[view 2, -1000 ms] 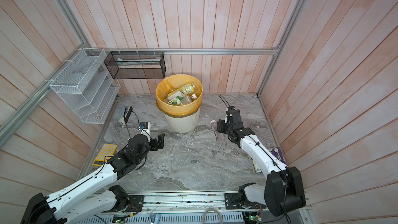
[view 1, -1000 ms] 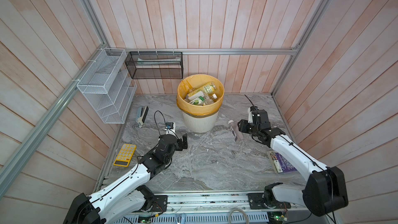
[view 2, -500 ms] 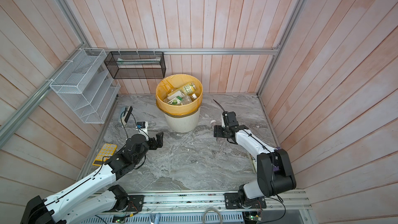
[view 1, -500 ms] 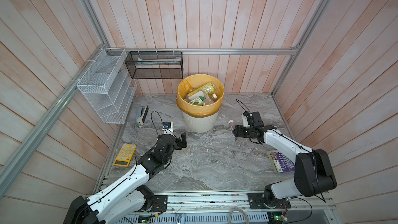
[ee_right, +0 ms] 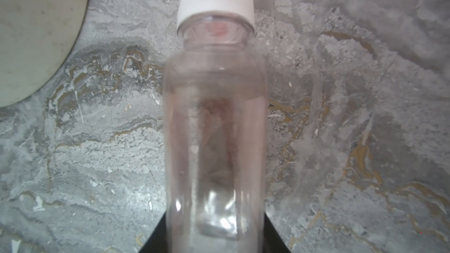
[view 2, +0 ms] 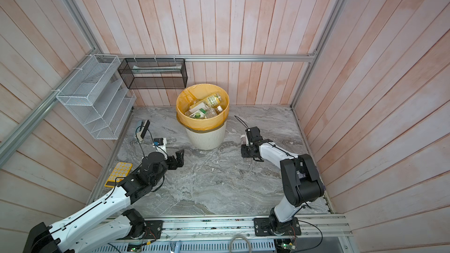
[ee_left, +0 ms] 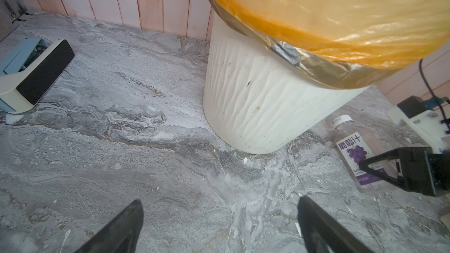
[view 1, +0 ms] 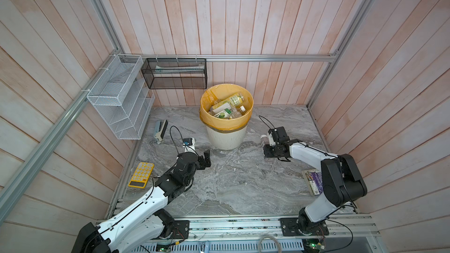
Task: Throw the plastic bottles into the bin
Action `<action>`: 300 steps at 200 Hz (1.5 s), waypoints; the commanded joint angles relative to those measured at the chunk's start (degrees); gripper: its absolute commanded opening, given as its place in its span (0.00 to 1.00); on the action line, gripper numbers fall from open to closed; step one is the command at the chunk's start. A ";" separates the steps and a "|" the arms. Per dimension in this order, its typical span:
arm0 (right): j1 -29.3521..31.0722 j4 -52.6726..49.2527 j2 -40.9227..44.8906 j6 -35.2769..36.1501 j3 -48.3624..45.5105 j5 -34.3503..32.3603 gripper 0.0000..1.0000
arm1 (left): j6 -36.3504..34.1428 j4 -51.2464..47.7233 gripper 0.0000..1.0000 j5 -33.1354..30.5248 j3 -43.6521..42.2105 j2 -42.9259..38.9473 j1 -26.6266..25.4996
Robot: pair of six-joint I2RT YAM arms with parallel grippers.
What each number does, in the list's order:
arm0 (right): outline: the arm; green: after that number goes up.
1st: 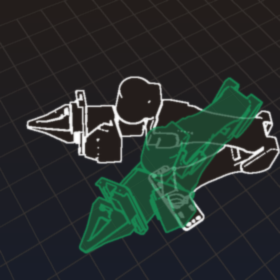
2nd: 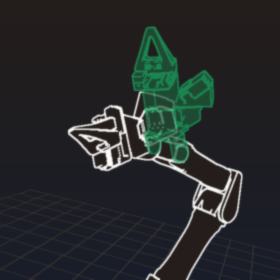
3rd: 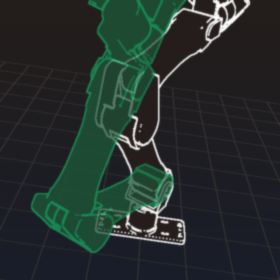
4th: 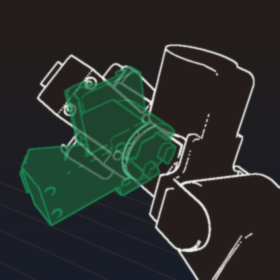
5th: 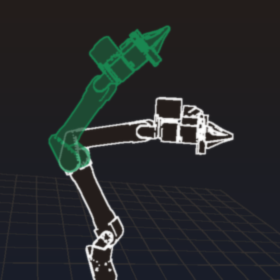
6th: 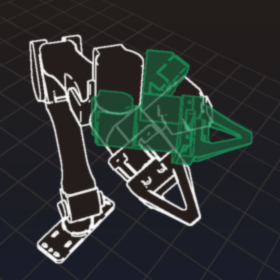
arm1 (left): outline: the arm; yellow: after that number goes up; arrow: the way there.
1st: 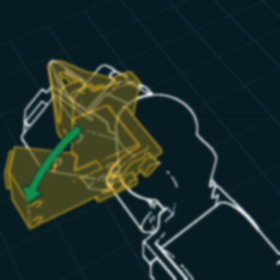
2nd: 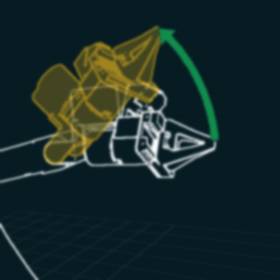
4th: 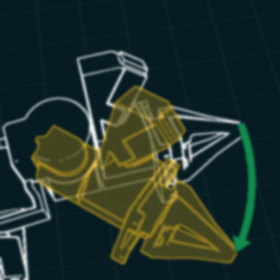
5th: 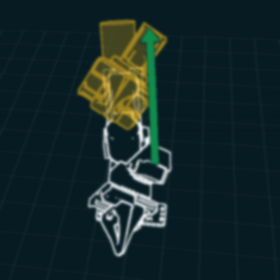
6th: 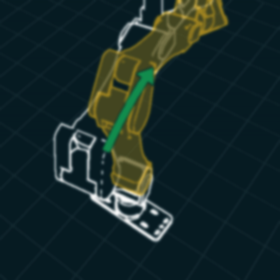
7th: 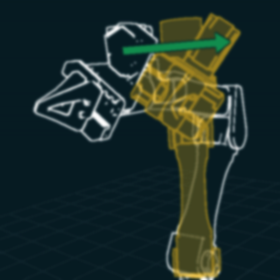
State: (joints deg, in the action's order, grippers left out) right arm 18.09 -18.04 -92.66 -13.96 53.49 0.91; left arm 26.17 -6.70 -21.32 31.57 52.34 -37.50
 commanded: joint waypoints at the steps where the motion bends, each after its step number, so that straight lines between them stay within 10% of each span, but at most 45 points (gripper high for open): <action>1: 0.28 1.23 5.61 -1.04 -1.00 -1.35 0.37 | 0.11 -0.32 1.00 -0.30 -1.08 -0.65 0.49; 87: 0.02 6.58 36.90 -6.30 -5.19 0.05 0.33 | 0.46 -1.29 1.00 -1.11 -2.04 -8.27 4.86; 152: 6.81 8.79 18.38 -8.97 22.95 13.62 0.31 | -0.59 -3.09 1.00 1.70 0.24 -4.51 4.98; 196: 15.17 -9.28 -4.26 -4.76 55.04 12.05 0.55 | 0.26 -5.05 1.00 5.30 2.18 0.52 5.14; 219: 14.19 -16.12 -8.03 -4.54 61.69 6.34 0.99 | 0.84 -6.75 1.00 6.77 3.01 2.13 5.24; 300: 8.49 -4.58 9.52 -4.89 37.95 -5.12 1.00 | -0.01 -8.01 1.00 5.27 3.25 0.17 5.37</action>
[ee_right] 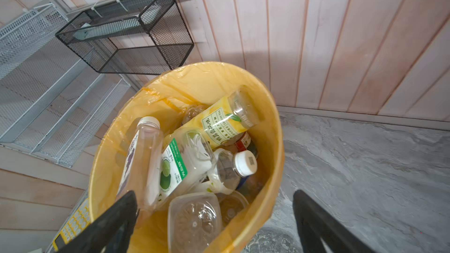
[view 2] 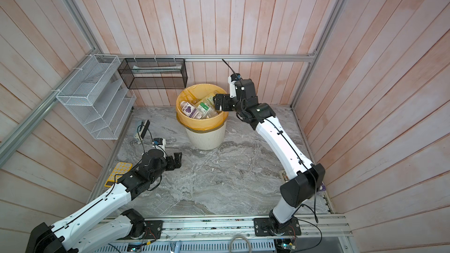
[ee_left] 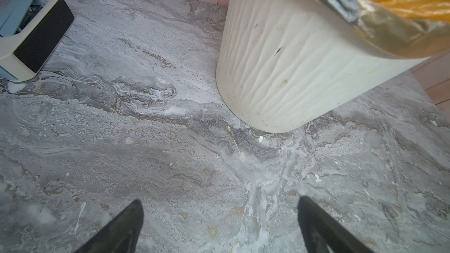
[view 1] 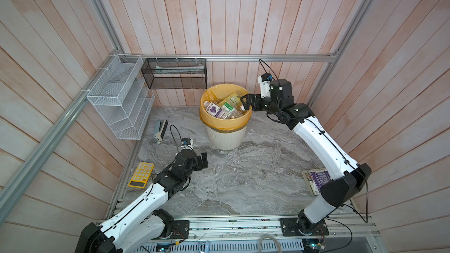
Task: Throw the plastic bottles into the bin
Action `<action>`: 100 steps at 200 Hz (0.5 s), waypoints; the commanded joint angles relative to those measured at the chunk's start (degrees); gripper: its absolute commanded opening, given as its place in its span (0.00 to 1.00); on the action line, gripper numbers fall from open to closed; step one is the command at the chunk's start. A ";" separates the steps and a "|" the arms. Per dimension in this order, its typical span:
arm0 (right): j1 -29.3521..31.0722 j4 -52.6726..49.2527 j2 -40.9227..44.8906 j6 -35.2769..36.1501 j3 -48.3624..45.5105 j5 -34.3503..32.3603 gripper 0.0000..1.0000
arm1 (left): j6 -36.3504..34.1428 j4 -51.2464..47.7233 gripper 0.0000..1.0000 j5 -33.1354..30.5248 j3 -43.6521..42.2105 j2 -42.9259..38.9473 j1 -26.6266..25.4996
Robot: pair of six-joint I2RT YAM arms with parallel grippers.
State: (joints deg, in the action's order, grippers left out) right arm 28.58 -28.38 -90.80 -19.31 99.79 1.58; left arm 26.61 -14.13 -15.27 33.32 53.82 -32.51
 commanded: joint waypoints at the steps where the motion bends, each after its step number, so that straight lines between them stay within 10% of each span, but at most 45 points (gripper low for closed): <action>1: -2.06 6.17 8.14 0.57 -9.11 -6.06 1.00 | -0.48 -0.61 1.00 -0.85 1.45 -1.34 0.37; 57: -7.84 32.30 32.35 12.60 -53.75 -23.63 0.99 | -1.77 3.42 1.00 -9.17 -2.74 -4.24 1.53; 100: -14.85 55.35 39.62 13.93 -81.59 -22.79 0.99 | -7.53 9.87 1.00 -15.21 -6.20 -5.72 4.70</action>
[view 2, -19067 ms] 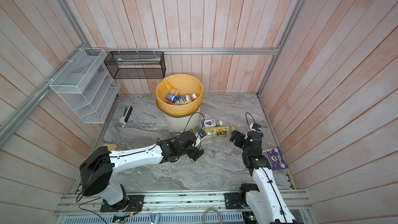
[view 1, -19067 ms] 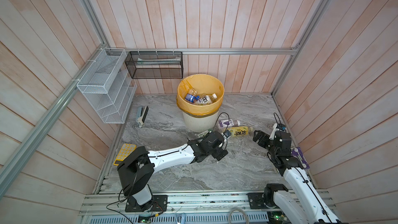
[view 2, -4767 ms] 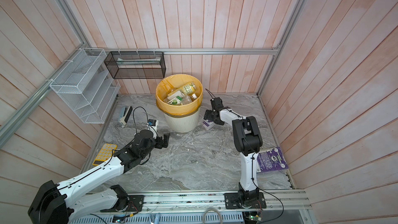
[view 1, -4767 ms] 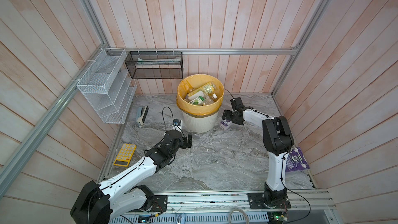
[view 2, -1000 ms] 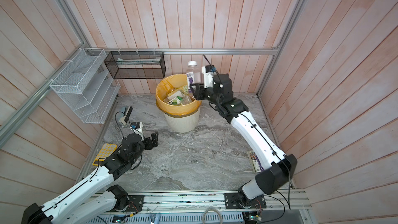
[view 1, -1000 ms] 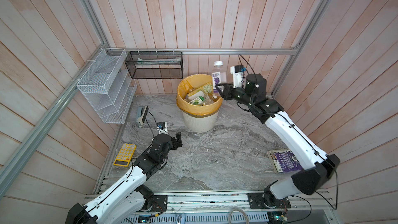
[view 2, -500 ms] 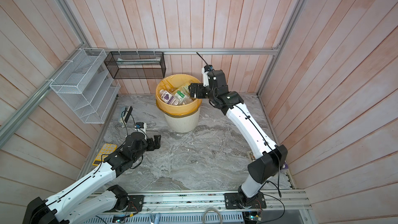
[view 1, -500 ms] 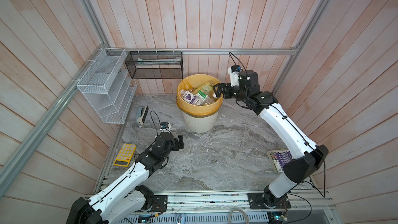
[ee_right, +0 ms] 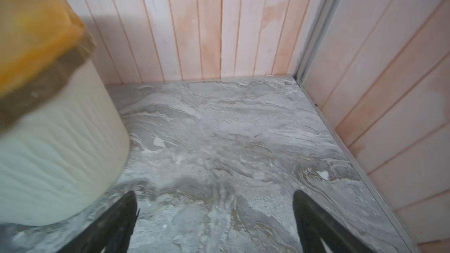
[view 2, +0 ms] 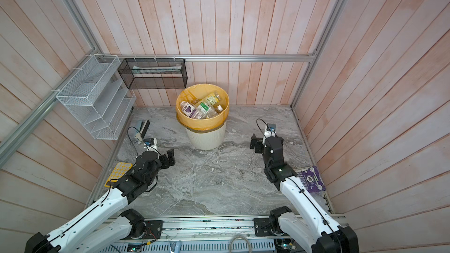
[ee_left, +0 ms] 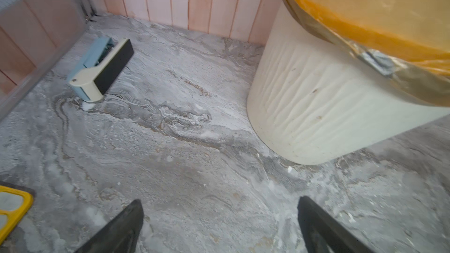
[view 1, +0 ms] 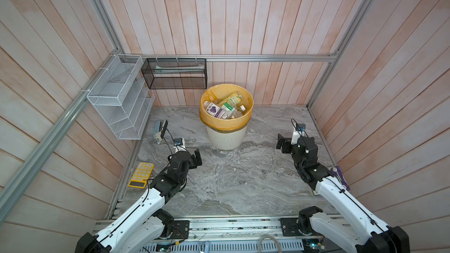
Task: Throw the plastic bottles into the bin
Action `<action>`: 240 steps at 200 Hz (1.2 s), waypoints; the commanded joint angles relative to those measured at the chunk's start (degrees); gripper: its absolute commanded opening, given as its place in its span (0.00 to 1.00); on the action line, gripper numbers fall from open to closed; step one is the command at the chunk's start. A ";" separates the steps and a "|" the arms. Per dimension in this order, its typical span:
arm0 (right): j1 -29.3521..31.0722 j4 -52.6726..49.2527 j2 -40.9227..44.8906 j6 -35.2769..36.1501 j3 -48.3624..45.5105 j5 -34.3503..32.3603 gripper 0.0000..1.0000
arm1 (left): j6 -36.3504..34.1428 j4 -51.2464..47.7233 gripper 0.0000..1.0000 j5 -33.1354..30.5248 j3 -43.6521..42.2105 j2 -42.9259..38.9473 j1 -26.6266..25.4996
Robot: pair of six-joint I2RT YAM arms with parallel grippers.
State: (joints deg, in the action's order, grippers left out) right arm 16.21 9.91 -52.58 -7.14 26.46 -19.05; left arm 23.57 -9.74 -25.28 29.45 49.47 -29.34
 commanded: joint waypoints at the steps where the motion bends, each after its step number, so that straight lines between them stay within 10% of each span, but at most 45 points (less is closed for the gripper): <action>1: -2.53 18.12 1.37 1.68 -8.74 -2.15 0.99 | -4.71 5.72 1.00 -5.21 -2.45 -1.38 1.59; 95: -9.87 59.02 -15.64 2.88 -23.32 3.19 0.98 | -13.61 25.22 1.00 -9.31 -9.89 5.50 11.06; 240: -15.10 61.82 -35.22 6.43 -12.86 18.36 1.00 | -17.76 61.68 1.00 -3.47 -18.00 21.41 19.69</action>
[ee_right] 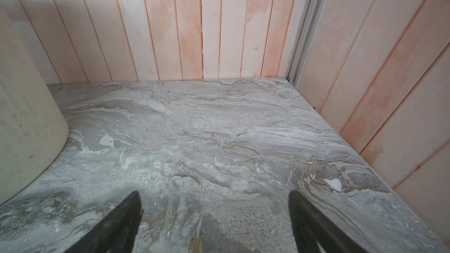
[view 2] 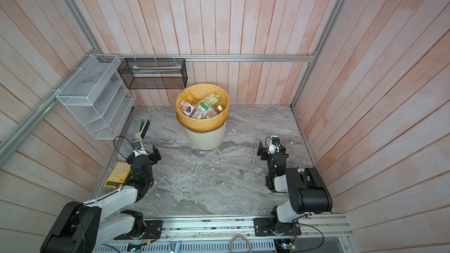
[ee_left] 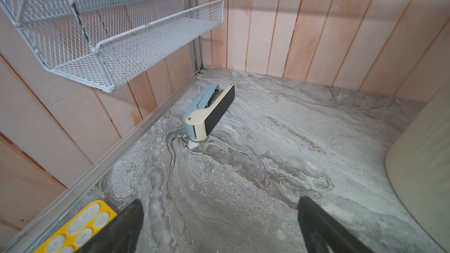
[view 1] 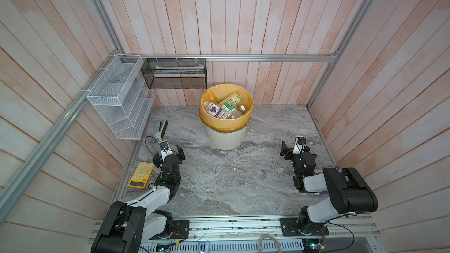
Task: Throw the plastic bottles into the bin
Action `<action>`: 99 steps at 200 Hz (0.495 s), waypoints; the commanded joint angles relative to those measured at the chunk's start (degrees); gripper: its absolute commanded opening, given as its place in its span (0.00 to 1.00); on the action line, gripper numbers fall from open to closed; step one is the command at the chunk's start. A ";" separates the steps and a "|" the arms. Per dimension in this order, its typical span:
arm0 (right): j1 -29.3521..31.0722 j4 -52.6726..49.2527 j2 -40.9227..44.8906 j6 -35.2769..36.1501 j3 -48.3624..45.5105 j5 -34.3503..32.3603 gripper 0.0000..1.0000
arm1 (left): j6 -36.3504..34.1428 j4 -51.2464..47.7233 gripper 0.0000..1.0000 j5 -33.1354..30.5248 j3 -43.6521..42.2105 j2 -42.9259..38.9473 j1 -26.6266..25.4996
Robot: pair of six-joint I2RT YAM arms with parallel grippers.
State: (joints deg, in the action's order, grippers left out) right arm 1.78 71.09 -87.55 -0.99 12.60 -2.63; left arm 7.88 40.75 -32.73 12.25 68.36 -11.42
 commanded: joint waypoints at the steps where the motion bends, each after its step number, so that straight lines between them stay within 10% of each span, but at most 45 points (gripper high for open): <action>1: -0.70 0.63 -0.29 0.29 1.01 1.94 1.00 | -2.16 11.32 1.00 4.21 -0.77 2.59 1.89; 99: -0.90 2.52 -0.43 0.82 0.00 4.10 0.99 | -8.52 33.54 1.00 23.33 -0.59 20.70 8.39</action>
State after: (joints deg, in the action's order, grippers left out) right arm 1.28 72.07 -87.55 -0.80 12.60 0.36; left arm 0.64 66.04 -16.62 11.88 86.02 -5.10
